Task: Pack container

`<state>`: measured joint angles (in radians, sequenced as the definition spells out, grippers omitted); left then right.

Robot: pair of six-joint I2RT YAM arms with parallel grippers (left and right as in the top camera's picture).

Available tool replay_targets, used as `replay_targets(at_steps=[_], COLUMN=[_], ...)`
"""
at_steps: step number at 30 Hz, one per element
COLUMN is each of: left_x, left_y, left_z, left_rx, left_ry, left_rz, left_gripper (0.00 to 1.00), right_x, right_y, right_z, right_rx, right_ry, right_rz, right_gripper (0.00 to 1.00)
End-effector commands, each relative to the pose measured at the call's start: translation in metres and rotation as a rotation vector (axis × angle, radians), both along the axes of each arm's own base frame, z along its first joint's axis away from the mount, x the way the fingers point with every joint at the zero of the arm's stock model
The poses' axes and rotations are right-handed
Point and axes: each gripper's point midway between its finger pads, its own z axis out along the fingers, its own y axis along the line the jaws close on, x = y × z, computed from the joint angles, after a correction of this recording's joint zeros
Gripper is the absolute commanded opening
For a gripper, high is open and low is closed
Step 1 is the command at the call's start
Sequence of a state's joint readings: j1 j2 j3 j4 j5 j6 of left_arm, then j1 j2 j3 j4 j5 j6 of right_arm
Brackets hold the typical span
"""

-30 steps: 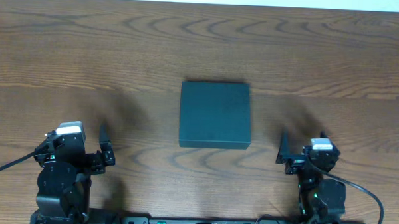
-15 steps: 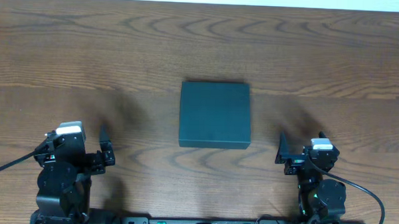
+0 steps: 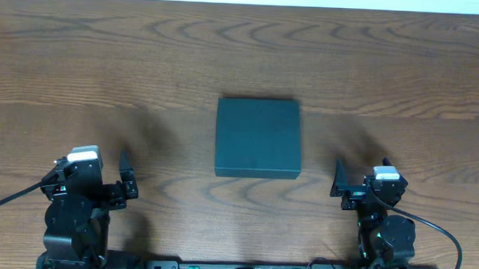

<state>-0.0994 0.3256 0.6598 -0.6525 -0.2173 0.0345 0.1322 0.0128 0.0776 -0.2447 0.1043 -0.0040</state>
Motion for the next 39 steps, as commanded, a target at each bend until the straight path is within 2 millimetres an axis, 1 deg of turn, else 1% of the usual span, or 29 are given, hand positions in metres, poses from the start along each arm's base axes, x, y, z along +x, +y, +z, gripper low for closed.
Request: replay_targets(at_steps=[1, 4, 5, 7, 10, 12, 13, 16, 19, 24, 29, 33, 35, 39], left_x=[0.0, -0.002, -0.002, -0.003, -0.006, -0.003, -0.001, 0.01, 0.022, 0.034, 0.04, 0.04, 0.038, 0.037], left_y=[0.001, 0.007, 0.003, -0.015, -0.046, -0.06, -0.062, -0.059, -0.051, -0.046, -0.044, -0.044, -0.049, -0.053], left_z=[-0.001, -0.002, -0.003, -0.006, -0.008, -0.005, -0.004, -0.002, -0.008, -0.027, -0.061, -0.088, -0.102, -0.103], left_rx=[0.02, 0.069, 0.05, -0.019, -0.119, -0.142, -0.142, -0.125, -0.109, -0.102, -0.1, -0.102, -0.111, -0.142], left_ry=[0.004, 0.018, 0.02, 0.016, -0.038, -0.123, -0.17, -0.324, -0.431, -0.488, -0.42, -0.307, -0.249, -0.244], left_rz=[0.002, 0.016, -0.004, -0.087, -0.251, -0.329, -0.343, -0.327, -0.281, -0.248, -0.229, -0.227, -0.252, -0.266], left_gripper=[0.99, 0.99, 0.99, 0.99, 0.99, 0.99, 0.98, 0.98, 0.99, 0.99, 0.99, 0.98, 0.98, 0.98], right_x=[-0.001, -0.001, -0.001, -0.001, -0.001, -0.001, -0.001, -0.001, -0.001, -0.001, -0.001, -0.001, -0.001, -0.001], right_y=[-0.002, -0.002, -0.002, -0.002, -0.002, -0.002, -0.002, -0.002, -0.002, -0.002, -0.002, -0.002, -0.002, -0.002], right_z=[0.0, 0.0, 0.0, 0.0, 0.0, 0.0, 0.0, 0.0, 0.0, 0.0, 0.0, 0.0, 0.0, 0.0], right_rx=[0.019, 0.019, 0.019, 0.019, 0.019, 0.019, 0.019, 0.019, 0.019, 0.019, 0.019, 0.019, 0.019, 0.019], right_ry=[0.001, 0.001, 0.001, 0.001, 0.001, 0.001, 0.001, 0.001, 0.001, 0.001, 0.001, 0.001, 0.001, 0.001], right_rz=[-0.01, -0.01, -0.01, -0.01, -0.01, -0.01, -0.01, -0.01, -0.01, -0.01, -0.01, -0.01, -0.01, -0.01], right_gripper=[0.99, 0.99, 0.99, 0.99, 0.99, 0.99, 0.99, 0.99, 0.99, 0.99, 0.99, 0.99, 0.99, 0.99])
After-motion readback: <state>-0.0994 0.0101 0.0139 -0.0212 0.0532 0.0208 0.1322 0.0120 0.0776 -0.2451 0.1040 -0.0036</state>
